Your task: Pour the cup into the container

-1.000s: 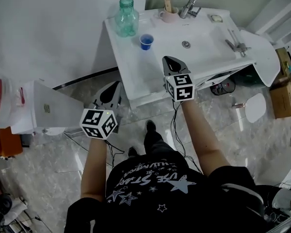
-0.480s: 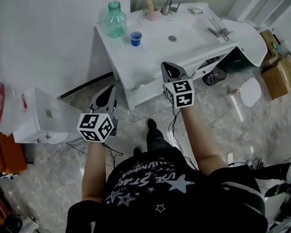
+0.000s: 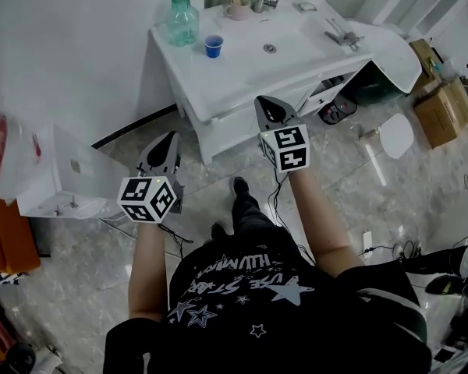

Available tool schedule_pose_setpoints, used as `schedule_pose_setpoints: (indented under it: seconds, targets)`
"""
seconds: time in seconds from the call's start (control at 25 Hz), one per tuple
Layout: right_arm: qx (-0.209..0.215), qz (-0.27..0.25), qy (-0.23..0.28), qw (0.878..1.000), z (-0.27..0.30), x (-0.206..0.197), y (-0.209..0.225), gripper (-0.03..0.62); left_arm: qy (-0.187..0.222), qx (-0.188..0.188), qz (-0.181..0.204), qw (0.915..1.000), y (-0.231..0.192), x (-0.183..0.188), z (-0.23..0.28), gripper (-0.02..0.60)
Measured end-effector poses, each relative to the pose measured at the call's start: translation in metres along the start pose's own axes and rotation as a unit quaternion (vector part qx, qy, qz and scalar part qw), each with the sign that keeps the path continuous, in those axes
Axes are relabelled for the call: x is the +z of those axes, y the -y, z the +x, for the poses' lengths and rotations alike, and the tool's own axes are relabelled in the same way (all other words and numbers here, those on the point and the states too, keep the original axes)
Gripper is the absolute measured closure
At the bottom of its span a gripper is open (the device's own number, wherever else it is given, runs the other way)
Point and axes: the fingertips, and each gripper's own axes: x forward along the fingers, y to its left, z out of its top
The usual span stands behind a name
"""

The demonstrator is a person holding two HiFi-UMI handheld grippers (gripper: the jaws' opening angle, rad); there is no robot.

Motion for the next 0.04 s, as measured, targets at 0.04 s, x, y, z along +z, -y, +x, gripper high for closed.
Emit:
schedule_pose_setpoints:
  seconds: [0.04]
  targets:
    - [0.000, 0.001, 0.000, 1.000, -0.0032, 0.0005, -0.0014, 0.589, 0.000, 0.000, 0.000, 1.0000, 0.0015, 0.0000, -0.0021, 0.569]
